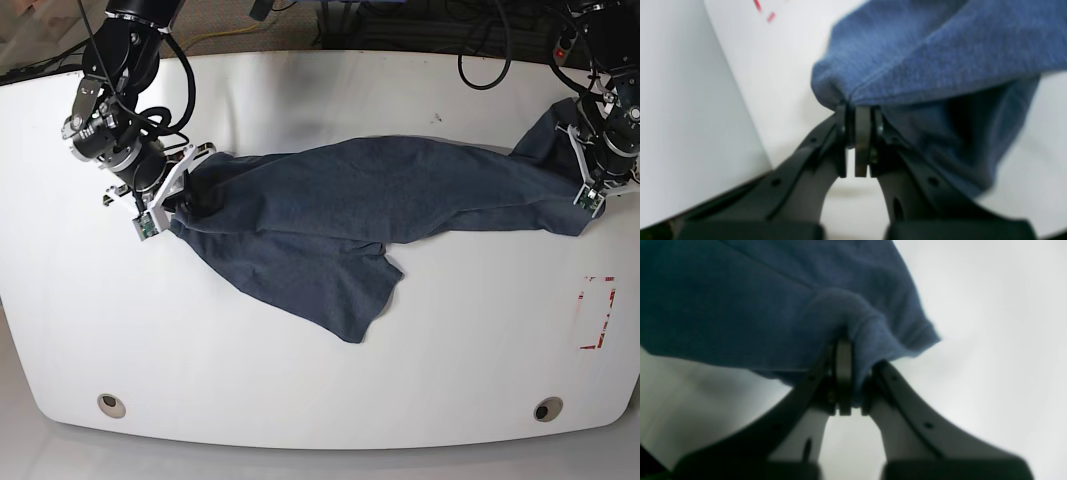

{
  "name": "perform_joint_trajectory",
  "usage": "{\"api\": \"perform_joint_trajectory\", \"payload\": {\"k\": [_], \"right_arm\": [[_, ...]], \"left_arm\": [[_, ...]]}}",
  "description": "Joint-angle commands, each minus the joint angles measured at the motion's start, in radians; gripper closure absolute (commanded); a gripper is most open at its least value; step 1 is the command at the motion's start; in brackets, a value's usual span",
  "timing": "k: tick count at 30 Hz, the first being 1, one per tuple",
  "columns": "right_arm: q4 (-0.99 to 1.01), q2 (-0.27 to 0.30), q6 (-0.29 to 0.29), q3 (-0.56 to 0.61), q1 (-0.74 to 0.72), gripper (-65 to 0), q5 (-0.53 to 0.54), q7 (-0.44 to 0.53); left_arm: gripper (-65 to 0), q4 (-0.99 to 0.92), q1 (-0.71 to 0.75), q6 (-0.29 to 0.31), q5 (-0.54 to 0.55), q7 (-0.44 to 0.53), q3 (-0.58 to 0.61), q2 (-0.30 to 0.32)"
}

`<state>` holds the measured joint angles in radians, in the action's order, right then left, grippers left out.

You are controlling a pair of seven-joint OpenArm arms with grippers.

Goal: Fold the T-shirt properly
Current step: 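Lift the shirt high with both grippers and shake it out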

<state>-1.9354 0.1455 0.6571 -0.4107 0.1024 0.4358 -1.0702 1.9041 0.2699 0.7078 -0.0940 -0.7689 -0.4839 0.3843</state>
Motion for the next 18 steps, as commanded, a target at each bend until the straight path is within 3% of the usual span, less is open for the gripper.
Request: {"api": "perform_joint_trajectory", "payload": {"k": [1,7,14,18], "right_arm": [[-0.017,0.039,0.002,-0.003,-0.069,0.0,0.016,0.037],[-0.012,0.076,0.002,0.005,-0.208,0.0,0.016,0.037],[0.12,0.133,0.005,0.048,-0.436,0.0,0.016,0.012],[0.192,0.17,0.003,0.091,-0.567,0.0,0.014,0.011]], "left_arm": [[0.0,0.025,-0.034,-0.01,-0.002,0.013,-0.026,0.02],[0.0,0.03,-0.183,-0.01,-0.003,-0.007,-0.029,0.022],[0.0,0.03,-0.436,-0.01,-0.006,-0.174,-0.026,0.029],[0.0,0.03,-0.59,-0.01,-0.06,-0.242,0.029,0.071]]}}
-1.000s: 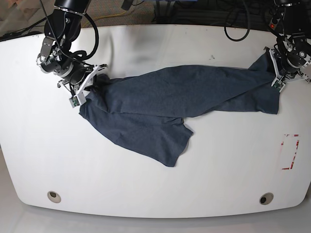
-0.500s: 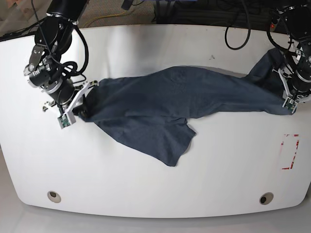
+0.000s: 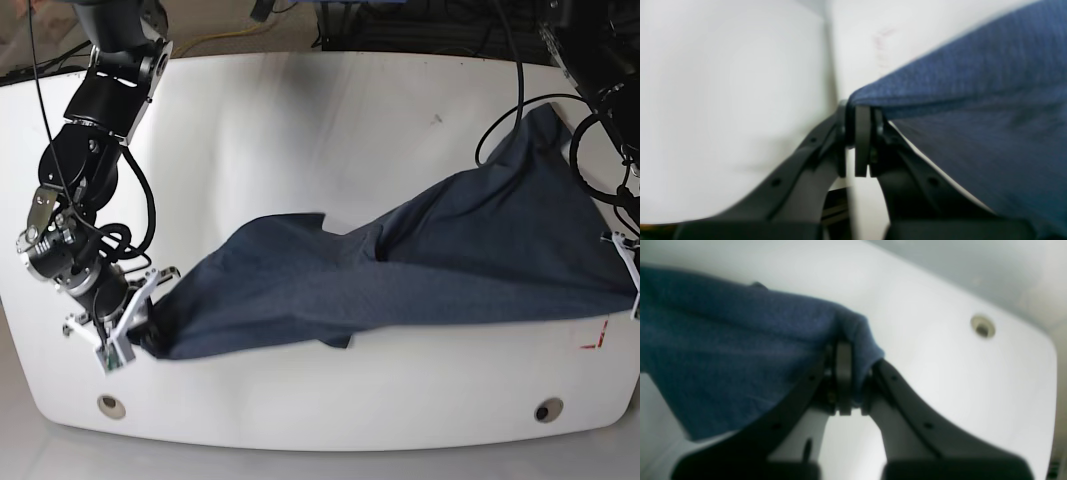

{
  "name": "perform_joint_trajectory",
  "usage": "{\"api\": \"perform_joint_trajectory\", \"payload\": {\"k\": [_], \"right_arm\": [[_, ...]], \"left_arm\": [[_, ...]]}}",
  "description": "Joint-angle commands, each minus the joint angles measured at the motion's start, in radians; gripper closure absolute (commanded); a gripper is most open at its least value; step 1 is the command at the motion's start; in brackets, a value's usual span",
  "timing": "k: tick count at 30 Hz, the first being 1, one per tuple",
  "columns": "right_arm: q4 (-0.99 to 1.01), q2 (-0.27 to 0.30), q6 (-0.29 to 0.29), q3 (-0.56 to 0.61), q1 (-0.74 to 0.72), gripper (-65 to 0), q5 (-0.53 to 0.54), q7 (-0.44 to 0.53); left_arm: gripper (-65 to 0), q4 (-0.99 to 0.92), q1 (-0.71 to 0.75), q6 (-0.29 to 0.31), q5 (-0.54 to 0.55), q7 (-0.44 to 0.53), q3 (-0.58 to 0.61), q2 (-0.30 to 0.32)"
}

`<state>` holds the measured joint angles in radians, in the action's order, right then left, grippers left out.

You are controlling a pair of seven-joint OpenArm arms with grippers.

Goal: Fold the T-shirt properly
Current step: 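Lift the shirt high with both grippers and shake it out, then lay the shirt flat by drawing both grippers back across the table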

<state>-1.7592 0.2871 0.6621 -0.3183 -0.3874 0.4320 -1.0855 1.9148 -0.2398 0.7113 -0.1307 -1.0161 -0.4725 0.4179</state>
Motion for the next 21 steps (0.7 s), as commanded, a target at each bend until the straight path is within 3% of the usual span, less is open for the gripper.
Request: {"api": "perform_joint_trajectory", "payload": {"k": [1,4,15,21], "right_arm": [[0.035,0.036,-0.002,0.001,-0.107,0.0,0.018,0.026],[0.092,0.065,0.0,0.063,-0.226,0.0,0.018,0.024],[0.23,0.159,0.006,0.265,-0.658,0.0,0.028,0.003],[0.239,0.188,0.008,0.307,-0.767,0.0,0.029,-0.037]], "left_arm": [[0.0,0.019,-0.108,-0.013,-0.031,-0.004,0.033,0.042],[0.0,0.019,-0.211,-0.013,-0.047,-0.025,0.051,0.048],[0.0,0.012,-0.591,-0.013,-0.047,-0.033,0.162,0.172],[0.0,0.016,-0.685,-0.013,-0.047,-0.06,0.242,0.181]]}}
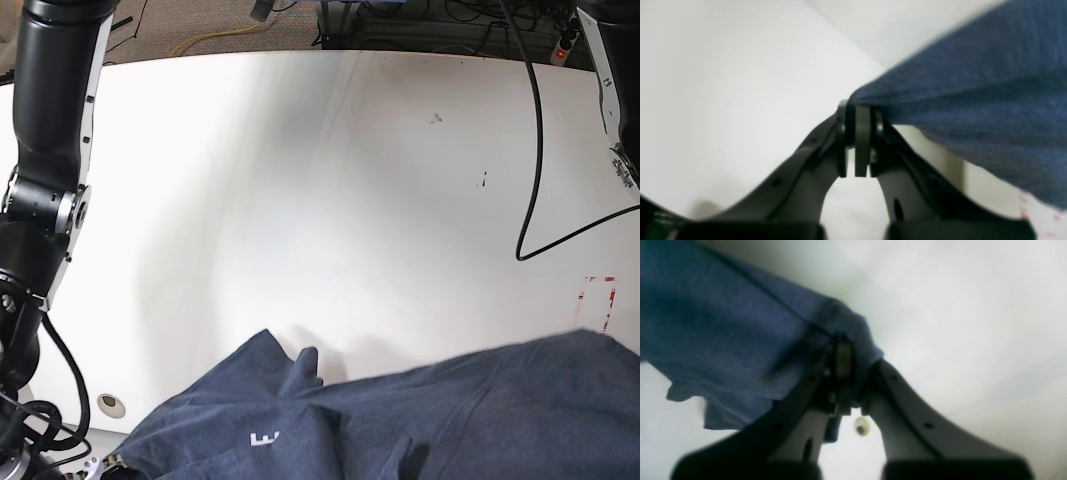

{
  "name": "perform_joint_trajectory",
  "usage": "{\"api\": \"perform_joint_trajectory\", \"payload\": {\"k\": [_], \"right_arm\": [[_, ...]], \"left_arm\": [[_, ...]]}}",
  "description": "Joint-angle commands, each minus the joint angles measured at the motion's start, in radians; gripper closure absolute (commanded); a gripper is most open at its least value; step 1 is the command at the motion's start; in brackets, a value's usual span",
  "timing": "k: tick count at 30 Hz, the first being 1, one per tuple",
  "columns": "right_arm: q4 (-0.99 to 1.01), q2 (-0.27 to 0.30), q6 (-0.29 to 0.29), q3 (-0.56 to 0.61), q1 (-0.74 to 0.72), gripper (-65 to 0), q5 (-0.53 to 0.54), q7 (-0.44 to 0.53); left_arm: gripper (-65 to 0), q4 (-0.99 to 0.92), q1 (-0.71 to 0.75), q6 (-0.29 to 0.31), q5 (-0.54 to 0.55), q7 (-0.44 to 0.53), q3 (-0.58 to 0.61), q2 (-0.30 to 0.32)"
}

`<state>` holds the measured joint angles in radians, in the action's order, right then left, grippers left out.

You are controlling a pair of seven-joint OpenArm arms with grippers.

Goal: Fold the T-shirt properly
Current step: 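Lay the shirt flat by drawing both grippers back across the table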

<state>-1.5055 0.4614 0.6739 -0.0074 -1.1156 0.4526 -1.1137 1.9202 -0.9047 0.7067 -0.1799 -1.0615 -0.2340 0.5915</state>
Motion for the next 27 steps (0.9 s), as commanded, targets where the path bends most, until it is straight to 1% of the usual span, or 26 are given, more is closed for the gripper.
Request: {"api": "perform_joint_trajectory", "payload": {"k": [1,3,4,6,8,10,12,16,17,19,20,22,25,27], "right_arm": [[-0.016,0.017,-0.003,-0.004,-0.039,0.0,0.013,-0.018],[-0.016,0.024,0.01,-0.004,-0.036,0.0,0.03,-0.027],[-0.016,0.04,0.017,-0.004,-0.027,0.0,0.039,-0.029],[-0.017,0.055,0.023,-0.009,0.021,0.0,0.053,-0.032],[-0.034,0.063,0.023,-0.019,0.079,0.0,0.07,-0.032],[-0.068,0.081,0.023,-0.067,0.176,0.0,0.087,-0.033],[-0.086,0.083,0.023,-0.101,0.257,0.0,0.088,-0.033],[-0.154,0.066,0.023,-0.167,0.444,0.0,0.104,-0.035],[-0.166,0.061,0.023,-0.199,0.507,0.0,0.108,-0.035],[-0.169,0.043,0.023,-0.239,0.592,0.0,0.11,-0.035],[-0.169,0.023,0.023,-0.265,0.645,0.0,0.117,-0.035],[-0.183,0.006,0.022,-0.294,0.724,0.0,0.142,-0.042],[-0.206,-0.011,0.019,-0.342,0.836,0.0,0.179,-0.062],[-0.208,-0.046,0.019,-0.369,0.923,0.0,0.214,-0.065]], "left_arm": [[0.0,0.014,-0.018,-0.009,0.004,-0.038,0.003,0.008],[0.0,0.015,-0.017,-0.009,0.007,-0.085,0.003,0.008],[0.0,0.015,-0.015,-0.009,0.007,-0.104,0.003,0.006],[0.0,0.015,0.009,-0.009,0.01,-0.119,0.002,0.002],[0.0,0.035,0.075,-0.009,0.01,-0.119,-0.001,0.002],[0.0,0.071,0.164,-0.009,0.01,-0.121,-0.003,-0.002],[0.0,0.084,0.238,-0.009,0.012,-0.119,-0.009,-0.008],[0.0,0.091,0.408,-0.009,0.012,-0.118,-0.084,-0.06],[0.0,0.089,0.464,-0.009,0.012,-0.115,-0.115,-0.078],[0.0,0.091,0.533,-0.009,0.012,-0.096,-0.146,-0.109],[0.0,0.091,0.585,-0.009,0.01,-0.078,-0.161,-0.13],[0.0,0.091,0.668,-0.009,0.009,-0.039,-0.183,-0.152],[0.0,0.091,0.789,-0.009,0.007,0.017,-0.222,-0.167],[0.0,0.091,0.872,-0.009,0.007,0.059,-0.229,-0.204]]}}
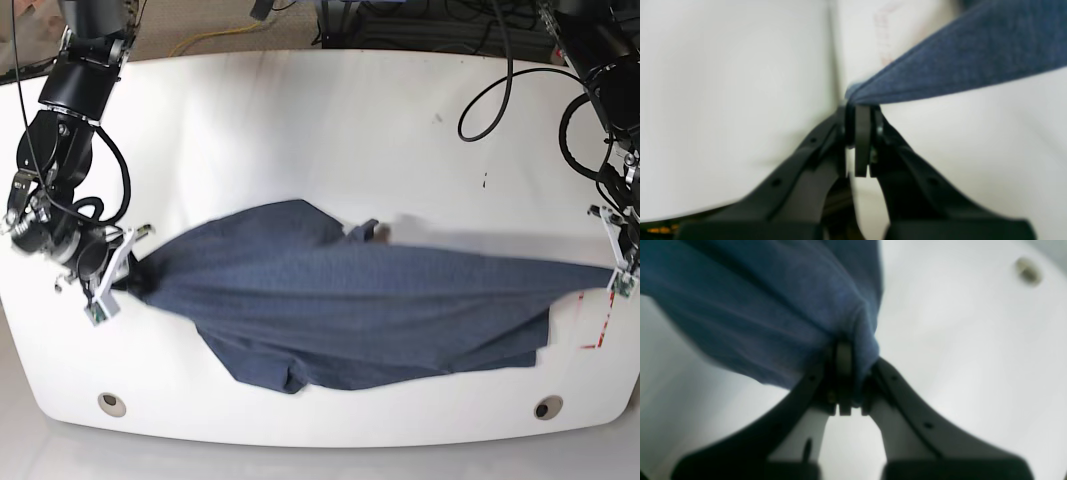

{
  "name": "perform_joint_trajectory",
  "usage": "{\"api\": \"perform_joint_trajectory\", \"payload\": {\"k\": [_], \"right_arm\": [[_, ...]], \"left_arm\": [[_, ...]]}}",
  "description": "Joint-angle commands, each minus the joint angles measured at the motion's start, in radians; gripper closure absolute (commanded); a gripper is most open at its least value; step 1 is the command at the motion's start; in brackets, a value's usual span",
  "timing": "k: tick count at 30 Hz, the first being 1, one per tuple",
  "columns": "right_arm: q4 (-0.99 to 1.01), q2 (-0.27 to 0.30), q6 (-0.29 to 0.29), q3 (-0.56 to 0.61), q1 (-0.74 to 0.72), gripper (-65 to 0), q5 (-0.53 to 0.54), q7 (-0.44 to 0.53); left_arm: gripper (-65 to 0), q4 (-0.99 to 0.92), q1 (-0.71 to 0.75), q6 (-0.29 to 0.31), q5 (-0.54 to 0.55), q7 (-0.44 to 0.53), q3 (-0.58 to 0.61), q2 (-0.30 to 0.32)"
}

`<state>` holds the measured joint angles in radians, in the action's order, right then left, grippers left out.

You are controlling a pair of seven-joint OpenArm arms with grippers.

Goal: Fold the T-shirt properly
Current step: 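Lay the shirt flat by drawing both grippers back across the table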

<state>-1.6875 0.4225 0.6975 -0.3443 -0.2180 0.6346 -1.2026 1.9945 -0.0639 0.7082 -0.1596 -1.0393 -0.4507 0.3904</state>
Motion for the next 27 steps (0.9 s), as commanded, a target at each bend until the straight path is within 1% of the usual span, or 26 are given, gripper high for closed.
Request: {"api": "perform_joint_trajectory", "payload": {"k": [1,3,5,8,10,13,16,20,23,27], "right_arm": [[-0.026,-0.012,-0.005,-0.045,0.052,0.0,0.041,0.023],[-0.047,-0.021,-0.005,-0.085,0.134,0.0,0.072,0.023],[-0.062,-0.024,-0.006,-0.1,0.194,0.0,0.089,0.023],[-0.085,-0.055,-0.008,-0.109,0.276,0.0,0.11,0.022],[-0.107,-0.067,-0.008,-0.14,0.351,0.0,0.12,0.022],[-0.116,-0.073,-0.008,-0.166,0.438,0.0,0.12,0.022],[-0.116,-0.09,-0.008,-0.17,0.496,0.0,0.12,0.022],[-0.116,-0.095,-0.009,-0.17,0.526,0.0,0.12,0.022],[-0.118,-0.096,-0.009,-0.17,0.52,0.0,0.12,0.022],[-0.116,-0.098,-0.009,-0.17,0.46,0.0,0.12,0.022]], "left_arm": [[0.0,0.016,0.055,-0.01,-0.013,0.047,-0.015,-0.014],[0.0,0.015,0.129,-0.01,-0.013,0.073,-0.047,-0.035],[0.0,0.012,0.178,-0.01,-0.013,0.101,-0.078,-0.051],[0.0,0.012,0.26,-0.01,-0.015,0.135,-0.104,-0.087],[0.0,0.012,0.312,-0.01,-0.013,0.141,-0.115,-0.104],[0.0,0.012,0.385,-0.01,-0.01,0.147,-0.165,-0.107],[0.0,0.009,0.428,-0.01,-0.01,0.189,-0.204,-0.135],[0.0,0.007,0.48,-0.01,-0.01,0.255,-0.233,-0.164],[0.0,0.007,0.497,-0.01,-0.01,0.264,-0.237,-0.186],[0.0,0.009,0.491,-0.01,-0.011,0.264,-0.237,-0.196]]}}
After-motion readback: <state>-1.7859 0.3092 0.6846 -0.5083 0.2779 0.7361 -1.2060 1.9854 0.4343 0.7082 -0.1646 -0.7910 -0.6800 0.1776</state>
